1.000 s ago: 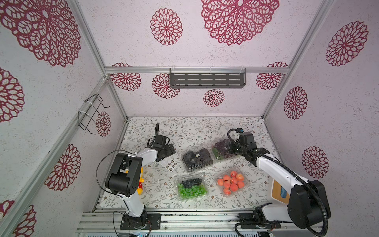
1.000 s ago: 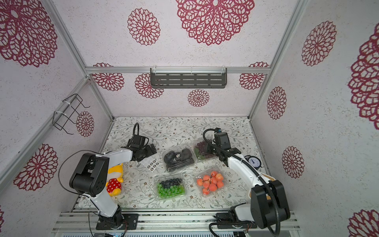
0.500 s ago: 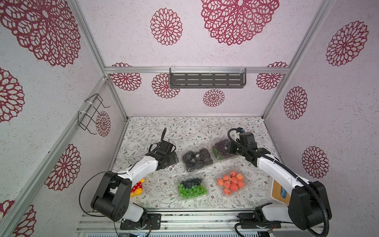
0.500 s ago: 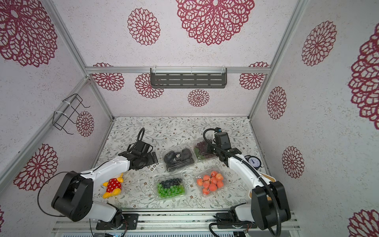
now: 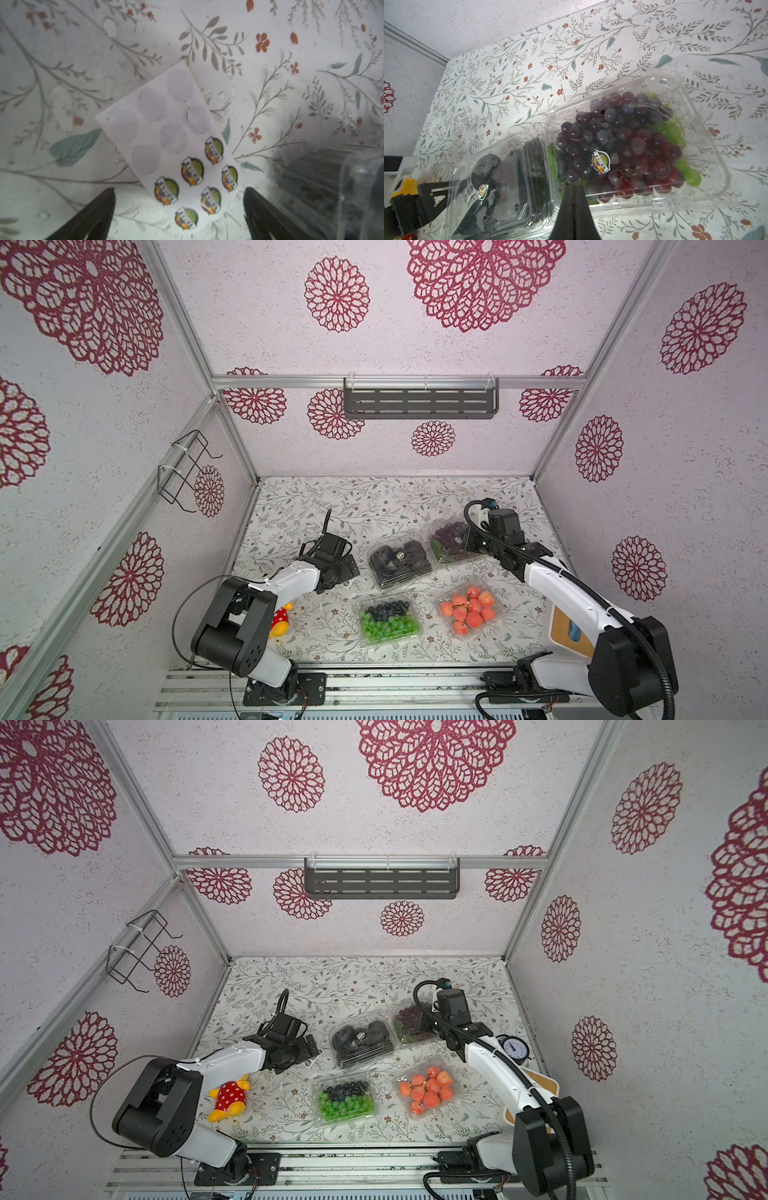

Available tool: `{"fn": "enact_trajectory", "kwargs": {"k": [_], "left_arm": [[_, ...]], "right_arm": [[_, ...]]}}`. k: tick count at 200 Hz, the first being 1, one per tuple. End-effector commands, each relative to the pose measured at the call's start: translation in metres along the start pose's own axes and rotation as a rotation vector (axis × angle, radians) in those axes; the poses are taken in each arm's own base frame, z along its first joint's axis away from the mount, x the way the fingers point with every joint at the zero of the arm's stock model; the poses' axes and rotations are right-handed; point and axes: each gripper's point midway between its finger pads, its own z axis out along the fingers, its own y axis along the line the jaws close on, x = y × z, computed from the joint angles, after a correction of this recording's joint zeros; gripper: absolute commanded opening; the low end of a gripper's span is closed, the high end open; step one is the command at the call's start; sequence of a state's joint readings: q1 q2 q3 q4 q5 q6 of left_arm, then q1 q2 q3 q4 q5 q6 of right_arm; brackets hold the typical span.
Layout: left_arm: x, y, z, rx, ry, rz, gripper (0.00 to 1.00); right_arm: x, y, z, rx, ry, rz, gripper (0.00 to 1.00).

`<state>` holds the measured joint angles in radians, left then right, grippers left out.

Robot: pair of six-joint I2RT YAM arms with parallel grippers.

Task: Label fruit boxes
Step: Pick up the label sticker from the center of the board.

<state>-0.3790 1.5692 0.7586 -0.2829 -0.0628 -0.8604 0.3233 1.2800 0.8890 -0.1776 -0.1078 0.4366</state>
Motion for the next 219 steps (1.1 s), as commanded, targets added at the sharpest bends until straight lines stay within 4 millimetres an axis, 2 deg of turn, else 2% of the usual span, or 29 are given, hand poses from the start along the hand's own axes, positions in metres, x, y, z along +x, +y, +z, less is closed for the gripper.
{"fn": "enact_trajectory", "kwargs": {"k": [1, 39, 74, 80, 105, 145, 186, 219], "left_arm": [[0.009, 0.003, 0.021, -0.006, 0.044, -0.015, 0.98], [0.001, 0.014, 0.040, -0.090, 0.043, -0.008, 0.98], [-0.007, 0.010, 0.050, -0.103, 0.054, 0.025, 0.98], [-0.004, 0.014, 0.050, -0.128, 0.063, 0.027, 1.00], [0.011, 0.034, 0.044, -0.226, 0.082, 0.034, 0.96], [0.035, 0.032, 0.036, -0.279, 0.112, 0.097, 0.97], [0.051, 0.061, 0.026, -0.425, 0.160, 0.127, 0.97], [0.059, 0.068, 0.028, -0.458, 0.195, 0.156, 0.96]], "right_arm": [[-0.012, 0.005, -0.010, -0.016, -0.056, -0.009, 0.00], [-0.013, 0.004, -0.013, -0.009, -0.066, -0.008, 0.00], [-0.013, 0.004, -0.013, -0.009, -0.068, -0.012, 0.00], [-0.013, 0.004, -0.013, -0.010, -0.069, -0.012, 0.00], [-0.015, 0.005, -0.015, -0.015, -0.077, -0.012, 0.00], [-0.016, 0.006, -0.018, -0.020, -0.092, -0.012, 0.00], [-0.016, 0.008, -0.019, -0.026, -0.095, -0.013, 0.00], [-0.016, 0.009, -0.022, -0.027, -0.102, -0.015, 0.00]]}}
